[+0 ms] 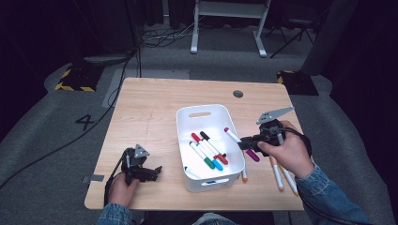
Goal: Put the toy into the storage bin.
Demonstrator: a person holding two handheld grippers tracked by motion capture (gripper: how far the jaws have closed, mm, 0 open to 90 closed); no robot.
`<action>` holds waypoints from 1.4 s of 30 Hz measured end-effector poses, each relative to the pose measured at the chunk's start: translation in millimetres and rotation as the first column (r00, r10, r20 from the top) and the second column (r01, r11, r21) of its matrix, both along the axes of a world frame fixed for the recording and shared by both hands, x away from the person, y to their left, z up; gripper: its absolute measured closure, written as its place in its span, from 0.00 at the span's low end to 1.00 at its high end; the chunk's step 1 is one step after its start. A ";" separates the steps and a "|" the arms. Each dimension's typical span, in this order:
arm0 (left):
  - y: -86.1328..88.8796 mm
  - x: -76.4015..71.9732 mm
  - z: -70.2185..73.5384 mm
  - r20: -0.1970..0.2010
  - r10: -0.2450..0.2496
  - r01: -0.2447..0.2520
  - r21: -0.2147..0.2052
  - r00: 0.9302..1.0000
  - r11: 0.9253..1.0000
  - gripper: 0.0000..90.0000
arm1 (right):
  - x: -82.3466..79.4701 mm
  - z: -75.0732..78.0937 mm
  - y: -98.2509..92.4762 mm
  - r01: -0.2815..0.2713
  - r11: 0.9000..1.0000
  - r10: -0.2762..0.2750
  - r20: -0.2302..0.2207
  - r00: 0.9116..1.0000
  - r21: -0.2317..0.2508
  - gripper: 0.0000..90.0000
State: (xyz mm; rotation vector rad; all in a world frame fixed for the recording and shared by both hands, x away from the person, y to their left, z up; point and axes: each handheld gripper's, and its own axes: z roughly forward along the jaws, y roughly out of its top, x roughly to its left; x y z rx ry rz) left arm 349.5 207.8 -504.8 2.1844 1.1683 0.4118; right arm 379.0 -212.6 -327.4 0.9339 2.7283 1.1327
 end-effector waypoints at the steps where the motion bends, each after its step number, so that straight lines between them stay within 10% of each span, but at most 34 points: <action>1: -0.1 0.0 -0.1 -0.002 -0.001 0.001 -0.002 1.000 1.000 0.00 | 0.5 1.1 2.9 -0.010 1.000 0.010 0.009 1.000 -0.001 0.86; 21: -0.2 0.0 -0.1 -0.002 0.000 0.000 -0.003 1.000 1.000 0.00 | 3.3 7.5 45.3 -0.085 0.996 0.085 0.009 0.996 0.011 0.86; 42: -0.4 -0.1 -0.1 -0.003 0.002 -0.002 -0.004 1.000 1.000 0.00 | -0.6 -21.6 59.5 -0.163 0.981 0.159 -0.044 0.986 -0.104 0.86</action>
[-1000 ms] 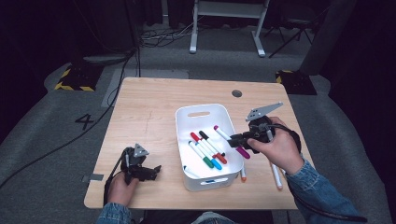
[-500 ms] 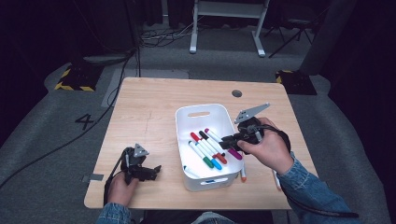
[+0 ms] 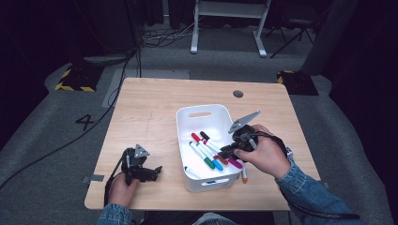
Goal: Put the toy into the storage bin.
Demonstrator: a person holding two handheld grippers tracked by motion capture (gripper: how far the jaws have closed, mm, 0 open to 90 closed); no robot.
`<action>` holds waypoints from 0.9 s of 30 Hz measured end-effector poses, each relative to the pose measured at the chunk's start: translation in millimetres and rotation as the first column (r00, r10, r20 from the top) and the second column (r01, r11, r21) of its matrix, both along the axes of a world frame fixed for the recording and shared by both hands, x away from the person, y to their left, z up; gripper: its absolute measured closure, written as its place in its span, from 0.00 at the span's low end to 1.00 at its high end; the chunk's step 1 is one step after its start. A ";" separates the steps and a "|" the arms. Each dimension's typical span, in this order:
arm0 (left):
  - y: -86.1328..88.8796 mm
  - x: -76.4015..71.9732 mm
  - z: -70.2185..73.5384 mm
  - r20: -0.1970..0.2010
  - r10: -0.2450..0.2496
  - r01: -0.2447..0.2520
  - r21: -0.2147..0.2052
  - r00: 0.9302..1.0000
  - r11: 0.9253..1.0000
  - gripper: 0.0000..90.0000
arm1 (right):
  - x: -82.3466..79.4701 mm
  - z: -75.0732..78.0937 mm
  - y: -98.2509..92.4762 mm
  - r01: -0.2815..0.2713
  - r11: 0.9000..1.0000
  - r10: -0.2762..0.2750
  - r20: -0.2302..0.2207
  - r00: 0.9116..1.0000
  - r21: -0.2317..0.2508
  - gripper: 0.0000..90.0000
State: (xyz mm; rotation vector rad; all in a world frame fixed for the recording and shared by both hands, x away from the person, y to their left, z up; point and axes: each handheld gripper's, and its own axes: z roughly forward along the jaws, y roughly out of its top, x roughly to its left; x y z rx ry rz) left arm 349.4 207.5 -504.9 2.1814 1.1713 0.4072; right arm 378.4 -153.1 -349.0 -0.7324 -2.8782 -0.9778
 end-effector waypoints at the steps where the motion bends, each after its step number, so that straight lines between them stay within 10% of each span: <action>1: 0.0 0.0 0.0 0.000 0.000 0.000 0.000 1.000 1.000 0.00 | -0.2 -2.5 1.8 -0.009 1.000 0.009 0.003 1.000 -0.013 0.86; 17: 0.0 0.0 0.0 0.000 0.000 0.000 0.000 1.000 1.000 0.00 | -6.0 -27.7 27.2 -0.080 0.981 0.085 0.024 0.996 -0.175 0.85; 21: 0.0 0.0 0.0 0.000 0.000 0.000 0.000 1.000 1.000 0.00 | -7.3 -26.9 27.1 -0.047 0.996 0.051 0.052 0.997 -0.075 0.55; 27: 0.0 0.0 0.0 0.000 0.000 0.000 0.000 1.000 1.000 0.00 | -7.9 -2.1 7.0 0.016 0.999 -0.021 0.111 0.994 0.045 0.51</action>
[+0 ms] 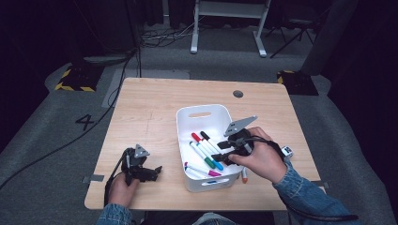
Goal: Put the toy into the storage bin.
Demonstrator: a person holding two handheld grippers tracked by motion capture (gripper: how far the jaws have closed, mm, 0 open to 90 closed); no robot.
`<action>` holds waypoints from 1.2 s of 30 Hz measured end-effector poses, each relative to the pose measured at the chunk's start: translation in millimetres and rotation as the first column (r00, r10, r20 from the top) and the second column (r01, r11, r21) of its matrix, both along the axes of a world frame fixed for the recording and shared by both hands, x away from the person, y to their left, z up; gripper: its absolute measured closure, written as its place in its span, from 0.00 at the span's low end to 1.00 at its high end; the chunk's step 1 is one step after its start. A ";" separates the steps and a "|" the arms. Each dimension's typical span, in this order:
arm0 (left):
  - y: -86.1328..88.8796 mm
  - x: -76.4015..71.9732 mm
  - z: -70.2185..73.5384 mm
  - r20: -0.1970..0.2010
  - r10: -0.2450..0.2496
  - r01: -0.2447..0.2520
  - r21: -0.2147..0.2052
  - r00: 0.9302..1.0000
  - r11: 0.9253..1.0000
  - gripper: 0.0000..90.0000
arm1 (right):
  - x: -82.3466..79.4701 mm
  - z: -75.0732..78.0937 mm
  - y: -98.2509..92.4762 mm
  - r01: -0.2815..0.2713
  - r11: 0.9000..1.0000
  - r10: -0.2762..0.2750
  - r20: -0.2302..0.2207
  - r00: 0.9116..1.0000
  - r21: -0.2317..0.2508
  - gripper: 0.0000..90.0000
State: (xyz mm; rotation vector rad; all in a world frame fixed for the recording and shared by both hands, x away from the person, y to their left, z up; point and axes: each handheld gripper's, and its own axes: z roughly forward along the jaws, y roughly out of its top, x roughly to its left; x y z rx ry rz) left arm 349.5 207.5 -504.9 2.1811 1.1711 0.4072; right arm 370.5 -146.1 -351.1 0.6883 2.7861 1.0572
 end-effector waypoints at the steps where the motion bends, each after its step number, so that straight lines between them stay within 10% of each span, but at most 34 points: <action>1: 0.0 0.0 0.0 0.000 0.000 0.000 0.000 1.000 1.000 0.00 | 0.3 3.1 -4.0 0.010 1.000 -0.010 0.013 1.000 0.016 0.51; 20: -0.1 1.5 -0.1 0.002 -0.001 0.001 -0.004 1.000 1.000 0.00 | 7.4 30.3 -79.6 0.195 0.976 -0.200 0.040 0.979 0.101 0.50; 36: 0.3 2.9 0.0 -0.003 -0.004 0.004 -0.002 1.000 1.000 0.00 | 19.3 -26.8 -105.9 0.293 0.956 -0.292 -0.016 0.956 0.029 0.51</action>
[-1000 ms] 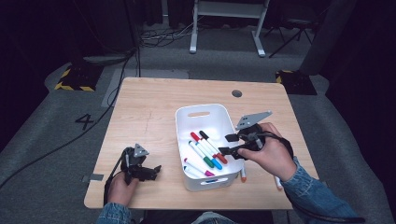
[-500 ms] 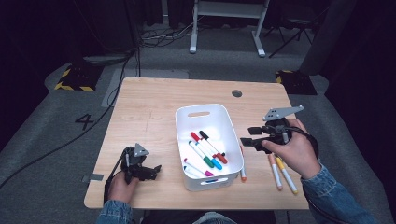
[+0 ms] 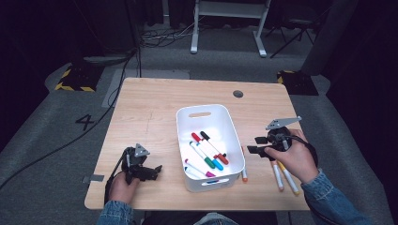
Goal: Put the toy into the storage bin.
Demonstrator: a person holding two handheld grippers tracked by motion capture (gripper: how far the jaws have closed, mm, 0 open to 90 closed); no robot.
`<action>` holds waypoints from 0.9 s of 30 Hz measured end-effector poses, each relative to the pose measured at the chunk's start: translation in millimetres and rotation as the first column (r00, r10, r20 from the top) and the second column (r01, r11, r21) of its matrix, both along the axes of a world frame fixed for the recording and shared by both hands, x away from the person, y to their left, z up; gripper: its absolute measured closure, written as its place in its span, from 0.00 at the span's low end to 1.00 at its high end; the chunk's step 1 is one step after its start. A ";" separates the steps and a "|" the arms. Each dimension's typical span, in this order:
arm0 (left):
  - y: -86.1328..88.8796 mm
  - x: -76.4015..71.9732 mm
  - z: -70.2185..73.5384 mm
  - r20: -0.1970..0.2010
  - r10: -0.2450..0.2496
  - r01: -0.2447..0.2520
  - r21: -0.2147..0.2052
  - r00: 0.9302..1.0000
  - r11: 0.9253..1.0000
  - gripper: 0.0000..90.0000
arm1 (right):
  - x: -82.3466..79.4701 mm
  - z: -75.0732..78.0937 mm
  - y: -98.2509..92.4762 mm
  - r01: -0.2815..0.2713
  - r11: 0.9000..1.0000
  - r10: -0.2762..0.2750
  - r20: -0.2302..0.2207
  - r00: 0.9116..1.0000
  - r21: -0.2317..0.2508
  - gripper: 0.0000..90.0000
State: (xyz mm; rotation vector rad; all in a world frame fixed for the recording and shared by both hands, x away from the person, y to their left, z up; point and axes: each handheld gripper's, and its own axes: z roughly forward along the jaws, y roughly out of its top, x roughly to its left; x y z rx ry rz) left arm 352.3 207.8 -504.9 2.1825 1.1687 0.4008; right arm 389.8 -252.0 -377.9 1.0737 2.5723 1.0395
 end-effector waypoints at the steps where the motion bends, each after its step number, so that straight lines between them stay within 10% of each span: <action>1: 0.0 0.0 0.0 0.000 0.000 0.000 0.000 1.000 1.000 0.00 | 1.3 -5.4 -0.7 -0.003 1.000 0.003 0.002 1.000 -0.012 0.51; 14: -0.2 0.2 -0.4 0.005 0.008 -0.008 -0.001 1.000 1.000 0.00 | 10.5 -69.0 4.1 0.034 0.999 -0.035 -0.050 0.998 -0.011 0.50; 27: -0.2 0.1 -0.3 0.005 0.008 -0.008 -0.001 1.000 1.000 0.00 | 14.2 -95.0 5.0 0.066 0.998 -0.066 -0.061 0.996 -0.004 0.52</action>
